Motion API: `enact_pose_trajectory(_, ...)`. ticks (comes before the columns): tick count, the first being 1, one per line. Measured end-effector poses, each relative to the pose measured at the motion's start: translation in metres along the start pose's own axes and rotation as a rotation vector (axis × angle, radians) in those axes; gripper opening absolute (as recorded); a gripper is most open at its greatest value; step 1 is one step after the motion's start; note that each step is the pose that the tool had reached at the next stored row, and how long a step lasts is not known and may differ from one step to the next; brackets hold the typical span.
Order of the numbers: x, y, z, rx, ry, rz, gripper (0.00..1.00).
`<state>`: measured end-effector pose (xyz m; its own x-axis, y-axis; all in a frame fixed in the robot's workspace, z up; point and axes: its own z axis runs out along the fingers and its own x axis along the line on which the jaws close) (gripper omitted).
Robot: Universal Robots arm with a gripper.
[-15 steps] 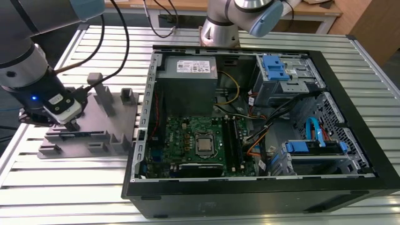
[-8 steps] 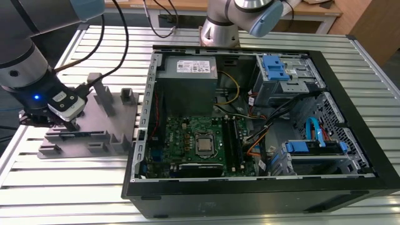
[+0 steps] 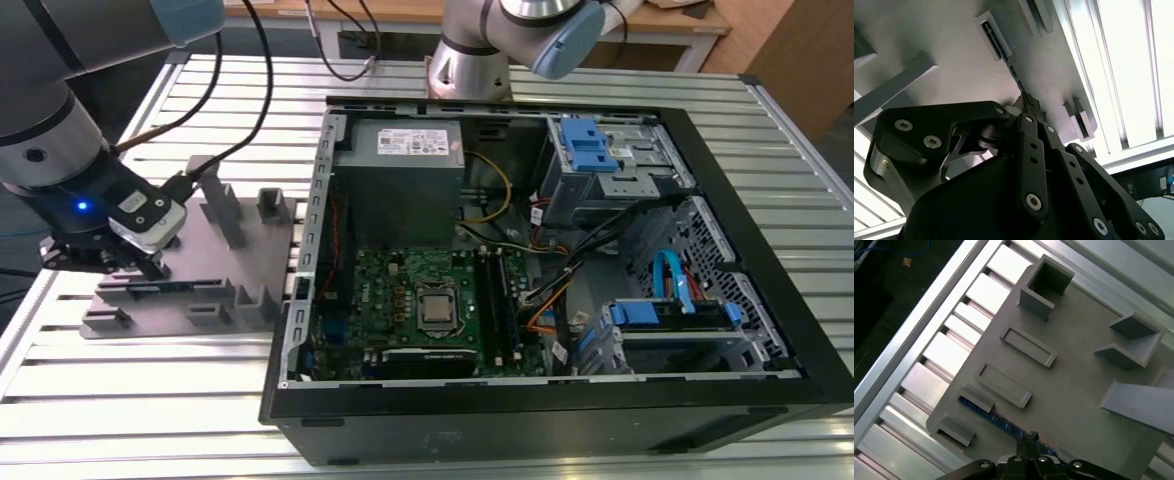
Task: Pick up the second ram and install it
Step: 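Pick up the second ram and move it above second insertion slot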
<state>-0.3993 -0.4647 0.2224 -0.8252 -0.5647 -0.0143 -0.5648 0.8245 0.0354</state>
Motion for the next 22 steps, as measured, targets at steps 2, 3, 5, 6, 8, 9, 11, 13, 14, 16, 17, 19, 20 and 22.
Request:
enact_pose_trajectory(2,0.0,0.0,0.0,-0.0003,0.0008,-0.022,0.11)
enact_pose_trajectory(3,0.0,0.0,0.0,-0.0005,0.0012,-0.033,0.11)
enact_pose_trajectory(5,0.0,0.0,0.0,-0.0008,0.002,-0.056,0.11)
enact_pose_trajectory(6,0.0,0.0,0.0,-0.001,0.0024,-0.067,0.11)
enact_pose_trajectory(8,0.0,0.0,0.0,-0.0013,0.0031,-0.089,0.11)
enact_pose_trajectory(9,0.0,0.0,0.0,-0.0014,0.0036,-0.1,0.11)
enact_pose_trajectory(11,0.0,0.0,0.0,-0.0017,0.0043,-0.121,0.11)
enact_pose_trajectory(13,0.0,0.0,0.0,-0.0021,0.0051,-0.144,0.11)
enact_pose_trajectory(14,0.0,0.0,0.0,-0.0022,0.0055,-0.154,0.11)
enact_pose_trajectory(16,0.0,0.0,0.0001,-0.0025,0.0062,-0.176,0.11)
enact_pose_trajectory(17,0.0,0.0,0.0001,-0.0027,0.0066,-0.187,0.11)
enact_pose_trajectory(19,0.0,0.0,0.0001,-0.003,0.0074,-0.209,0.11)
enact_pose_trajectory(20,0.0,0.0,0.0001,-0.0032,0.0078,-0.22,0.11)
enact_pose_trajectory(22,0.0,0.0,0.0,-0.0035,0.0087,-0.243,0.11)
